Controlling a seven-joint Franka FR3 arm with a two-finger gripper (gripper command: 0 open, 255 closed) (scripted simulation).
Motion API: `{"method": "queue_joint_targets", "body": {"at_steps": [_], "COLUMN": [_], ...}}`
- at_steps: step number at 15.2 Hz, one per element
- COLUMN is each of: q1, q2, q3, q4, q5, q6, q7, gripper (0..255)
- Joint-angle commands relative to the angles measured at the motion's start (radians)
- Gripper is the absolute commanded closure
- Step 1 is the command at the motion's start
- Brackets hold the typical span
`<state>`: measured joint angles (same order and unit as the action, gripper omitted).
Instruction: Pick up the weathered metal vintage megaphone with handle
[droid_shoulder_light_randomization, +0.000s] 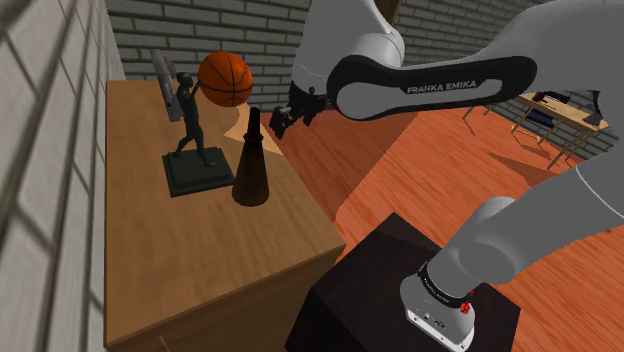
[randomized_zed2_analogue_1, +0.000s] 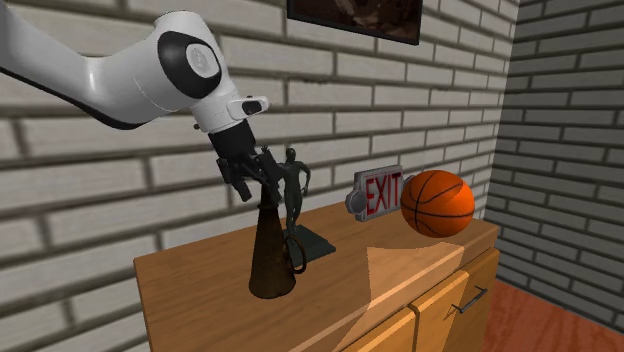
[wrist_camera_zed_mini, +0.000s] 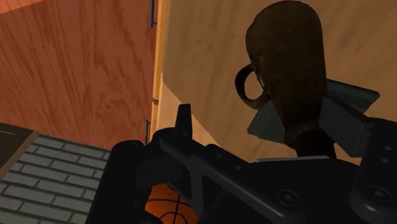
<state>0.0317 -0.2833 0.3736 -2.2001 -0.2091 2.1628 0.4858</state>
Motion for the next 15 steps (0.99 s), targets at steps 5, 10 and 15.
{"method": "queue_joint_targets", "body": {"at_steps": [5,10,15], "q1": [-0.007,-0.002,-0.003], "q2": [0.225,0.271,0.289], "q3": [0.101,0.108,0.107], "q4": [0.174,0.164,0.136], "q5": [-0.174,-0.224,-0.249], "q6": [0.026,0.068,0.106], "q7": [0.195,0.248,0.275], "gripper": [0,0,0]}}
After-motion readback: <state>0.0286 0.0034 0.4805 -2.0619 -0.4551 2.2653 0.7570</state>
